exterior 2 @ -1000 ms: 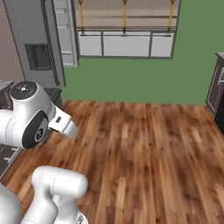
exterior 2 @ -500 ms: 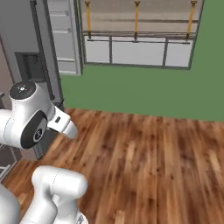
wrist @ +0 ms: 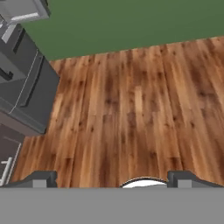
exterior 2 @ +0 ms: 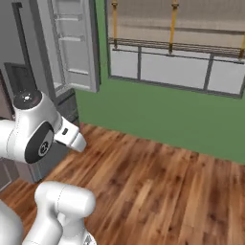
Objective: Take the cheese, fish, and garlic from the fridge and place them on the plate on the dining counter to create an appetizer plate.
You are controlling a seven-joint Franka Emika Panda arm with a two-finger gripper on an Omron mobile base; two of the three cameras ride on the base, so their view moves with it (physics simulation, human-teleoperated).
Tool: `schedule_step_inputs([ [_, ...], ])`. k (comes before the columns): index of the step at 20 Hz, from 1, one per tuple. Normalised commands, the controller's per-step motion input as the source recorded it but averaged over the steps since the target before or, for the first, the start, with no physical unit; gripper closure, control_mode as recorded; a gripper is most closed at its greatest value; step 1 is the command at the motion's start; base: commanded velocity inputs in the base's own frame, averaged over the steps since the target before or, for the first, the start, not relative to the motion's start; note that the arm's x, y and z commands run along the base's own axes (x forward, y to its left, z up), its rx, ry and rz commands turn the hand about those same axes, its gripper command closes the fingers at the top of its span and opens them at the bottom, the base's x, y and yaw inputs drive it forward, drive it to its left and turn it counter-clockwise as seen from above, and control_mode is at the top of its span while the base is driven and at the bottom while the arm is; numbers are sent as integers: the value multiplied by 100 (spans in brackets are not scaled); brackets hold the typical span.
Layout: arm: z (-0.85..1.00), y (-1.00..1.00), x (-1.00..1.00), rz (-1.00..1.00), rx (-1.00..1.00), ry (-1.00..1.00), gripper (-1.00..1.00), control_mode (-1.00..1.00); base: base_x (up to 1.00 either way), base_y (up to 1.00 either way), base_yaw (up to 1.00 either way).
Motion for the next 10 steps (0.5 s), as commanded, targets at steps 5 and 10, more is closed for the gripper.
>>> schedule_step_inputs([
  [5,0,0,0,0,0,0,-100,100,77,-54,55],
  [10,0,0,0,0,0,0,-100,100,66,-36,67],
])
